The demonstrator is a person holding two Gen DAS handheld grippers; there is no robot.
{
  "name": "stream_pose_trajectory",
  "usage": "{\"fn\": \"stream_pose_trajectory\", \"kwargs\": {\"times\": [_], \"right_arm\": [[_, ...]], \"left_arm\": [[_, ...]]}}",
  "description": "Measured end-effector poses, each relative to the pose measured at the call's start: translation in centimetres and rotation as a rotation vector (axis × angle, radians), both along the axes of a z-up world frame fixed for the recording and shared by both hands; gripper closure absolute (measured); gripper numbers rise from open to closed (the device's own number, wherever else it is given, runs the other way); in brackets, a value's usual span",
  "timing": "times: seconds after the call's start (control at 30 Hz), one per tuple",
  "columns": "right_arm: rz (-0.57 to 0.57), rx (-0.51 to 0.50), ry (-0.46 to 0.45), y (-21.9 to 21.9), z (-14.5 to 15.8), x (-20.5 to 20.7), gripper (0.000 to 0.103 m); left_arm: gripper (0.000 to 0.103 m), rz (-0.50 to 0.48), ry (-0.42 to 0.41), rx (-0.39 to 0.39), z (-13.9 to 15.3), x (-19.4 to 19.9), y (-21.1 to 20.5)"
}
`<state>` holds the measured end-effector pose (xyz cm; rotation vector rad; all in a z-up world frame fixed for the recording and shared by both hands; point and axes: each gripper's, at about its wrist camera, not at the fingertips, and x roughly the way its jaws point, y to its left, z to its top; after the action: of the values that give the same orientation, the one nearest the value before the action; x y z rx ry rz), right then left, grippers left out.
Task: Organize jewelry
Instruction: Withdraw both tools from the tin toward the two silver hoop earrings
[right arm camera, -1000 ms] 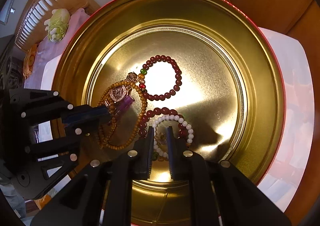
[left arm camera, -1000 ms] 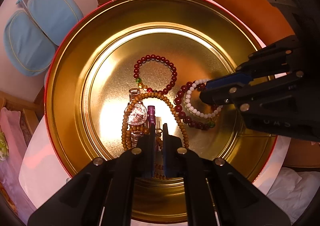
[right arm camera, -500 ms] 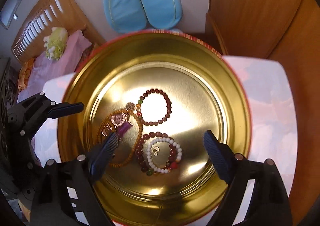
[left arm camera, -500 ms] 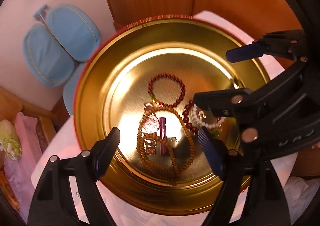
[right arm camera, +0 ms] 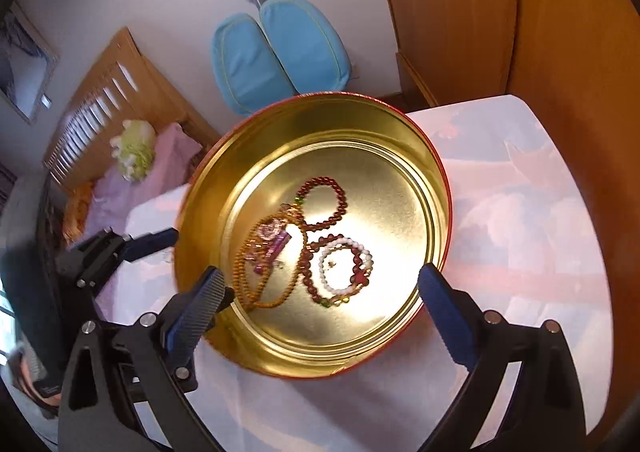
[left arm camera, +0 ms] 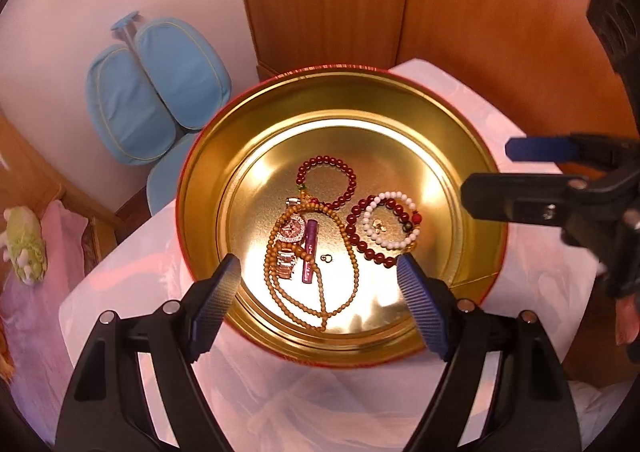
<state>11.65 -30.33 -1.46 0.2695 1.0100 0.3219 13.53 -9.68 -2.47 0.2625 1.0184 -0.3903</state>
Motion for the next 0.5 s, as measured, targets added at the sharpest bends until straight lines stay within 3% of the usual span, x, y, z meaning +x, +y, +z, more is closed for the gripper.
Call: {"fn": "stream_pose_trajectory", "kwargs": {"times": [0.17, 0.5], "right_arm": [[-0.011, 0.071, -0.149, -0.4, 1.3, -3.7, 0.004], [0.135, 0.063, -0.185, 2.1, 2.3, -9.0, 0.004]], "left_arm": [[0.024, 0.087, -0.088, -0.057, 0.7, -4.2, 1.0], [0.023, 0.31, -0.103, -0.112, 0.7, -11.8, 7.2]]}}
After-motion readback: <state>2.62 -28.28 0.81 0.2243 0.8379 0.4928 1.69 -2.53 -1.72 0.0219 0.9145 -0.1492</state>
